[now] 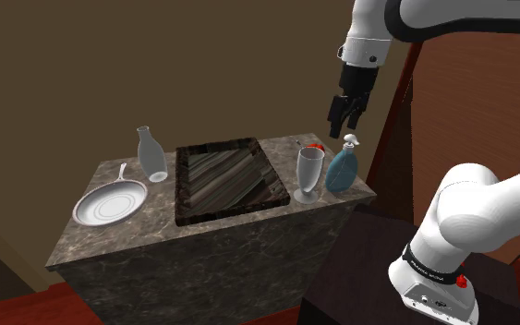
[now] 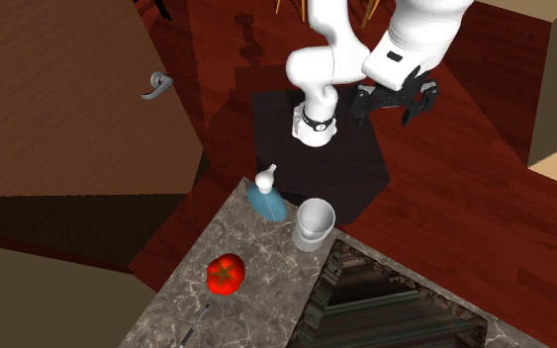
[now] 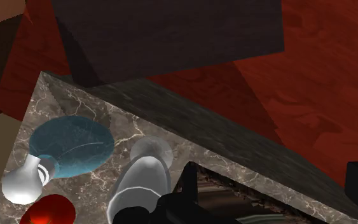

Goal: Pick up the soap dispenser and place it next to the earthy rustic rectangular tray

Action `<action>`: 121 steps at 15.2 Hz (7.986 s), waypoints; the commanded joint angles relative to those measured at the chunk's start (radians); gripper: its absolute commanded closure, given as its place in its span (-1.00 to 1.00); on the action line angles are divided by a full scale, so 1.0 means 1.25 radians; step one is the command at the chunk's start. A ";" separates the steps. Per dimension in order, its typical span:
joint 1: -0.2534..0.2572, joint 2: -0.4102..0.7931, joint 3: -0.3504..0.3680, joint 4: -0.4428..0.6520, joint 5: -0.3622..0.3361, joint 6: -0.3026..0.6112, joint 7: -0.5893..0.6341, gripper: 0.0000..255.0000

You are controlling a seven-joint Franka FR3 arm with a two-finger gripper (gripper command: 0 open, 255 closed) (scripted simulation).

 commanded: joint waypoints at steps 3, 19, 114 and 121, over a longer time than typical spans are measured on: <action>-0.015 -0.020 -0.020 -0.043 -0.028 0.039 -0.025 -1.00; -0.174 -0.020 -0.240 -0.266 -0.262 0.425 -0.217 -1.00; -0.137 0.195 -0.231 0.441 -0.203 -0.024 -0.290 1.00; -0.119 0.304 -0.252 0.397 -0.185 0.126 -0.280 1.00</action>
